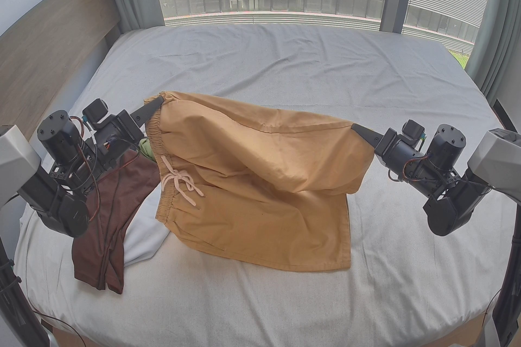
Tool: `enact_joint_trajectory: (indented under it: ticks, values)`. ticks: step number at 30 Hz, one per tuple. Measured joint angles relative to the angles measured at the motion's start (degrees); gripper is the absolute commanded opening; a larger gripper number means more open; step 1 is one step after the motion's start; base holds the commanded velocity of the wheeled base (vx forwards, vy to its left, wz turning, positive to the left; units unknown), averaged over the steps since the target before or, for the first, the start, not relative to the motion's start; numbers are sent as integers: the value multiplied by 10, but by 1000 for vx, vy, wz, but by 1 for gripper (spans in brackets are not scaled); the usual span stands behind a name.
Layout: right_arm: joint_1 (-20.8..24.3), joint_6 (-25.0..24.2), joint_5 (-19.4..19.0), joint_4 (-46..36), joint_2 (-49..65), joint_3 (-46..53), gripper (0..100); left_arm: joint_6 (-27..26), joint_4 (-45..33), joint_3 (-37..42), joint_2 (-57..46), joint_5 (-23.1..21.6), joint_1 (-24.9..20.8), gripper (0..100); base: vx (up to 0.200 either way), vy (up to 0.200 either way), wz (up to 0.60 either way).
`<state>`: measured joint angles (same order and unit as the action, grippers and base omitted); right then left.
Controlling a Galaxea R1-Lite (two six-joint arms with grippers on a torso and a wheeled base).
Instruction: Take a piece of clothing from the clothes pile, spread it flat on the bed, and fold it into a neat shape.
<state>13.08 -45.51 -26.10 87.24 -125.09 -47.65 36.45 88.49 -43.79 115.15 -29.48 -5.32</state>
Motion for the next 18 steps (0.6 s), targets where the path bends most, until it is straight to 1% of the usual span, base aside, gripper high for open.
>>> enact_joint_trajectory:
  ticks: [5,12,18]
  values:
    - [-1,0,0,0,9,0,0,-4,0,0,7,-1,10,0,0,0,0]
    - [-4,0,0,-2,18,0,0,-28,0,2,17,-18,23,0,0,0,0]
    - [-10,1,0,-3,21,-3,0,-28,0,3,22,-20,36,0,0,0,0]
